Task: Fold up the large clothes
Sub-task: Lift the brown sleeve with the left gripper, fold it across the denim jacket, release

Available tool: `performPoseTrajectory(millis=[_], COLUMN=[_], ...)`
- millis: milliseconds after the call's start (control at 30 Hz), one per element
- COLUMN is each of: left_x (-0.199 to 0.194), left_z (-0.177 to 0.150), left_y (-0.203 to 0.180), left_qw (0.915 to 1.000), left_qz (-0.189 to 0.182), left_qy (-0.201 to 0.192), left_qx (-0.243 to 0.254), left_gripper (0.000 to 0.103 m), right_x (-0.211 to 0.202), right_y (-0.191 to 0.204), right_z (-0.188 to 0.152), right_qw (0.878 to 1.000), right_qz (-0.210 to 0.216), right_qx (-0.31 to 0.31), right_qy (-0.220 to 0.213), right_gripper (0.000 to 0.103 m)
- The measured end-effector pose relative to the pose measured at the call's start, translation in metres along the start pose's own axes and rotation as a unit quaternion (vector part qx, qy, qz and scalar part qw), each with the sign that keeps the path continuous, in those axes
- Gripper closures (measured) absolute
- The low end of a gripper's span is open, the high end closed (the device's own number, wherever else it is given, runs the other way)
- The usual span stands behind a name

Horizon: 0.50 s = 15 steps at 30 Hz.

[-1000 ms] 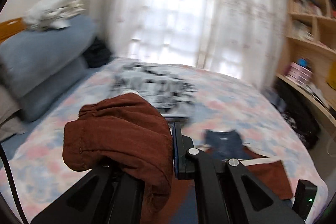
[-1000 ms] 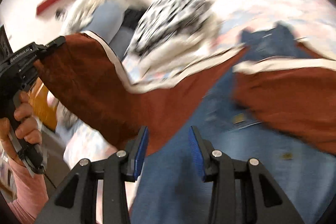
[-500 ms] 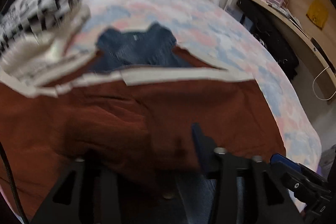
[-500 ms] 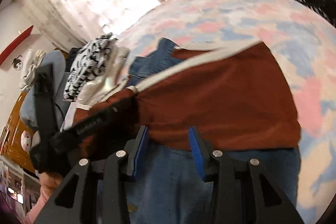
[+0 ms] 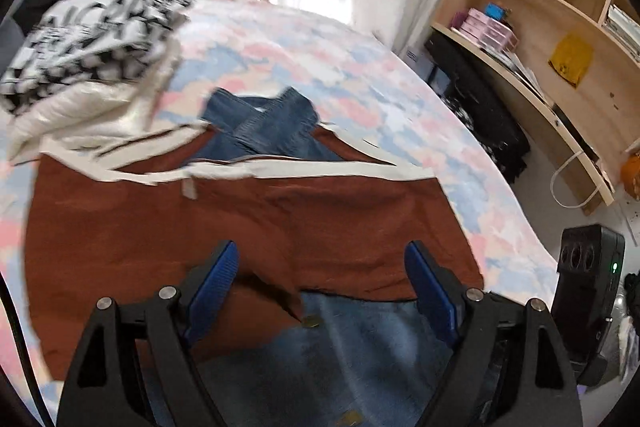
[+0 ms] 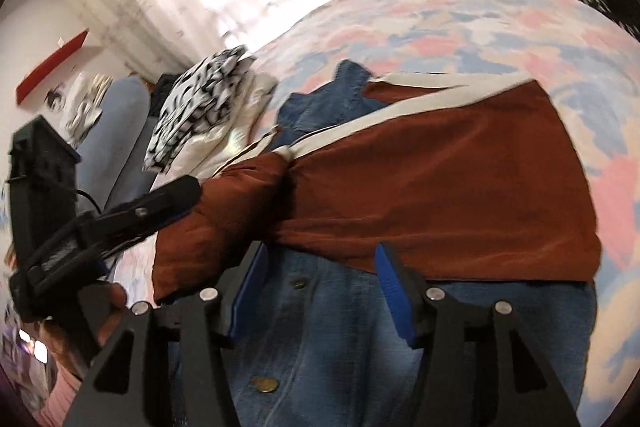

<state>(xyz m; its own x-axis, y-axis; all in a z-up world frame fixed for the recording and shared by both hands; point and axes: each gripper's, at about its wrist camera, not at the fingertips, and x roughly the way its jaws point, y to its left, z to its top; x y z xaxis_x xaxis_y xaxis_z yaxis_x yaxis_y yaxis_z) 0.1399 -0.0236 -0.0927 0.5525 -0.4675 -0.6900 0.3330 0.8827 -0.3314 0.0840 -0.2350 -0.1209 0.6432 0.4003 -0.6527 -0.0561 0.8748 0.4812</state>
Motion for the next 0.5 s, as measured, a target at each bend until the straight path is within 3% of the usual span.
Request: performPoseTrajectory(millis=[233, 433, 500], left_x=[-0.040, -0.048, -0.049], left_z=[-0.027, -0.059, -0.069], left_y=[0.052, 0.104, 0.122], left_qw=[0.9954, 0.9840, 0.9810], left_qz=[0.084, 0.161, 0.169], left_qy=[-0.026, -0.005, 0.002], left_qx=[-0.036, -0.075, -0.096], left_gripper=[0.019, 0.019, 0.019], right_x=[0.021, 0.056, 0.072], right_y=[0.050, 0.087, 0.099], right_z=[0.007, 0.006, 0.004], right_qw=[0.997, 0.985, 0.978], right_qz=[-0.007, -0.038, -0.056], right_qx=[-0.081, -0.162, -0.190], right_qy=[0.018, 0.052, 0.064], right_gripper=[0.046, 0.046, 0.046])
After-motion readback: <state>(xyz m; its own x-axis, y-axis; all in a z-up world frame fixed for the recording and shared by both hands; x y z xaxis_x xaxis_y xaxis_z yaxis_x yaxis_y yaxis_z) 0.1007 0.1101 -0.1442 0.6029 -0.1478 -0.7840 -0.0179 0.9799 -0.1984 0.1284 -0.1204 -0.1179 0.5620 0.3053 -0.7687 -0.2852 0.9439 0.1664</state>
